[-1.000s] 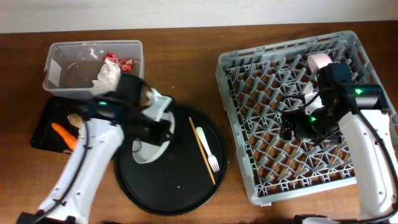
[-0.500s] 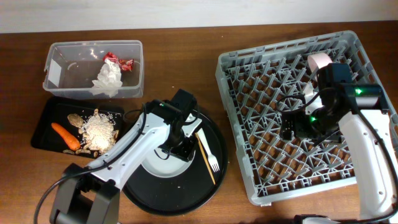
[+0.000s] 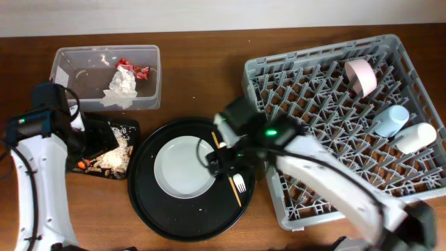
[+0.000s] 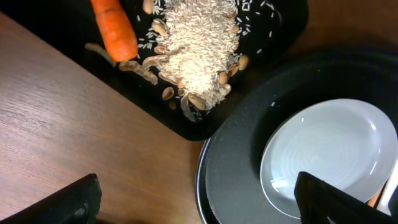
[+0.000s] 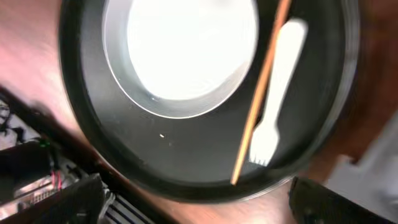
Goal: Sort waste into correct bins and load items into the dishwasher rack
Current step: 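Grasp the white plate with the right gripper and stand it in the rack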
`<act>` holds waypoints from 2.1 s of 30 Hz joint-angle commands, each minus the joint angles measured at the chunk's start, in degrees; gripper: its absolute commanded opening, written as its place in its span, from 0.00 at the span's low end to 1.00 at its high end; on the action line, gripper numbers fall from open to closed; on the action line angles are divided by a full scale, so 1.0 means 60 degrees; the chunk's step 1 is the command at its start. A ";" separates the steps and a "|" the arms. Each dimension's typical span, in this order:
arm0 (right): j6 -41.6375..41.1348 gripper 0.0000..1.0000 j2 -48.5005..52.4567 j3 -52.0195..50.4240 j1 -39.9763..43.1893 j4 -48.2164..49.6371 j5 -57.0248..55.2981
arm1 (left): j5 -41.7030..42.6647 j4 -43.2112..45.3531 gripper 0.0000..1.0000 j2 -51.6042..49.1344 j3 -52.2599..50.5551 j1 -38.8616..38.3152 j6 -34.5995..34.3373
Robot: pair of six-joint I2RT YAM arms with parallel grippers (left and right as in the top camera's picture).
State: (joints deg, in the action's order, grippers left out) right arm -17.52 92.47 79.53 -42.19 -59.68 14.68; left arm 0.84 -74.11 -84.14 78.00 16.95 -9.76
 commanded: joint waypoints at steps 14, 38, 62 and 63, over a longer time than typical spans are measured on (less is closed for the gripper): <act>-0.4663 0.12 0.4382 0.0087 -0.1027 0.2317 -0.1188 | 0.0229 0.0011 0.99 0.0160 0.0095 0.0044 -0.0087; 0.2266 0.04 0.1180 0.2106 0.5479 0.3275 -1.4775 | 0.0226 0.0015 0.99 0.0160 0.0095 0.0044 -0.0087; 0.1337 0.70 -0.1435 0.0532 0.2783 -0.0029 -0.2004 | 0.0226 0.0062 0.99 0.0157 0.0095 0.0044 -0.0087; 0.1745 0.70 -0.1432 0.0525 0.2539 -0.0339 -0.1035 | 0.0226 0.0069 0.99 0.0149 0.0095 0.0044 -0.0087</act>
State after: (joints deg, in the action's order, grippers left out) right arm -12.97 84.55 82.43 -25.26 -59.81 -11.84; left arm 1.69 -73.89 -84.09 78.00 17.02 -9.76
